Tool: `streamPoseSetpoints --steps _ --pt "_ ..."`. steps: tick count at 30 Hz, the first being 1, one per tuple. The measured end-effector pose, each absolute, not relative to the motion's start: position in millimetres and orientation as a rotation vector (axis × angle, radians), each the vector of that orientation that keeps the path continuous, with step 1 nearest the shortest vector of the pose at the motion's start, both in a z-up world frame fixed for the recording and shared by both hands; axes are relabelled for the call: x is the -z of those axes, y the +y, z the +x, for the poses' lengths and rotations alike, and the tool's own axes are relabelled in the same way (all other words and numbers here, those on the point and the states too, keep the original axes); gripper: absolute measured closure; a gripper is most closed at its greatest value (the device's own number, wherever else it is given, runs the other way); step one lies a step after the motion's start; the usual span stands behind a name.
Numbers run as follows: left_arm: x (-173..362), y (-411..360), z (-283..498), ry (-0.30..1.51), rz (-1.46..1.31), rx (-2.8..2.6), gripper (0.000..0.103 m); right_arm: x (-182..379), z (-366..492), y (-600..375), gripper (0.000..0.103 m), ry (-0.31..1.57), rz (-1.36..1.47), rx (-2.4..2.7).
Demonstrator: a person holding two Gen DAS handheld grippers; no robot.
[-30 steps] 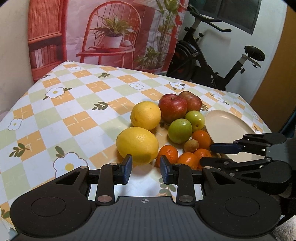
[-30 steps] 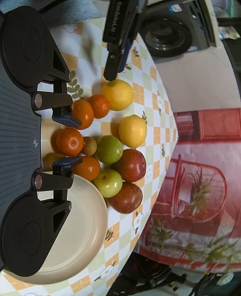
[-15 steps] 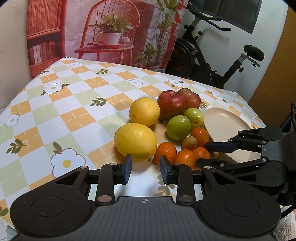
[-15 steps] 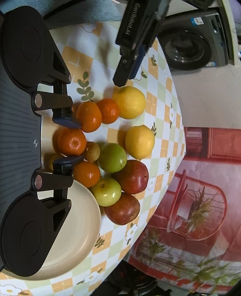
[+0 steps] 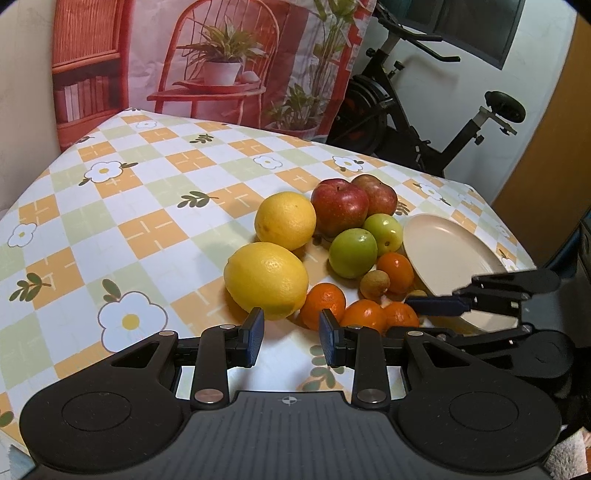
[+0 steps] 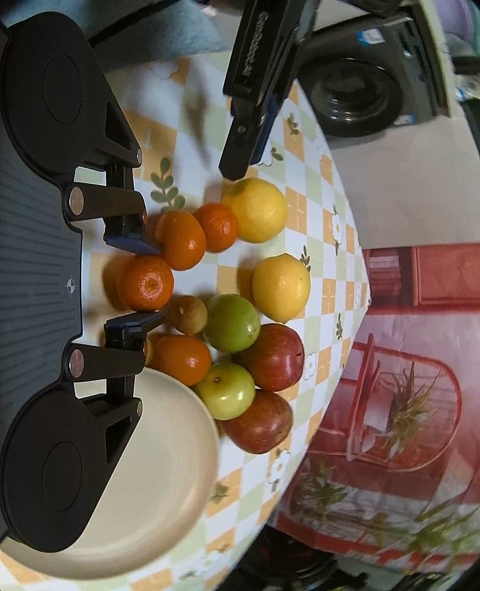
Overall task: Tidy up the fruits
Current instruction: 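Grasp a small tangerine with the right tool, then grasp another tangerine with the left tool while the right tool holds its tangerine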
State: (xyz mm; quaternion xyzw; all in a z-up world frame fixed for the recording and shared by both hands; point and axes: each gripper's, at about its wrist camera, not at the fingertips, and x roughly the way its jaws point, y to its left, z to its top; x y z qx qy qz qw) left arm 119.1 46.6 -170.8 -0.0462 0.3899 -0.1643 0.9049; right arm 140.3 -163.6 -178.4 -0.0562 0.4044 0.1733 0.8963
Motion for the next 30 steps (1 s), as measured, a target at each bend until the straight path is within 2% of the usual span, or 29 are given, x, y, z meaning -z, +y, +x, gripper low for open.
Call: streamPoseSetpoints --steps 22,24,25,30 --pt "185.6 12.7 125.8 0.878 -0.055 0.459 0.068 178.1 82.3 -192.1 0.072 0.803 0.017 -0.191" --pt "187.9 5.1 125.0 0.882 -0.039 0.488 0.073 178.2 79.5 -193.5 0.072 0.802 0.019 -0.183" --pt "189.0 0.8 125.7 0.884 -0.031 0.499 0.079 178.1 78.0 -193.7 0.072 0.801 0.022 -0.177" --pt "196.5 -10.5 135.8 0.882 -0.017 0.483 0.08 178.4 72.3 -197.3 0.072 0.798 0.019 -0.164"
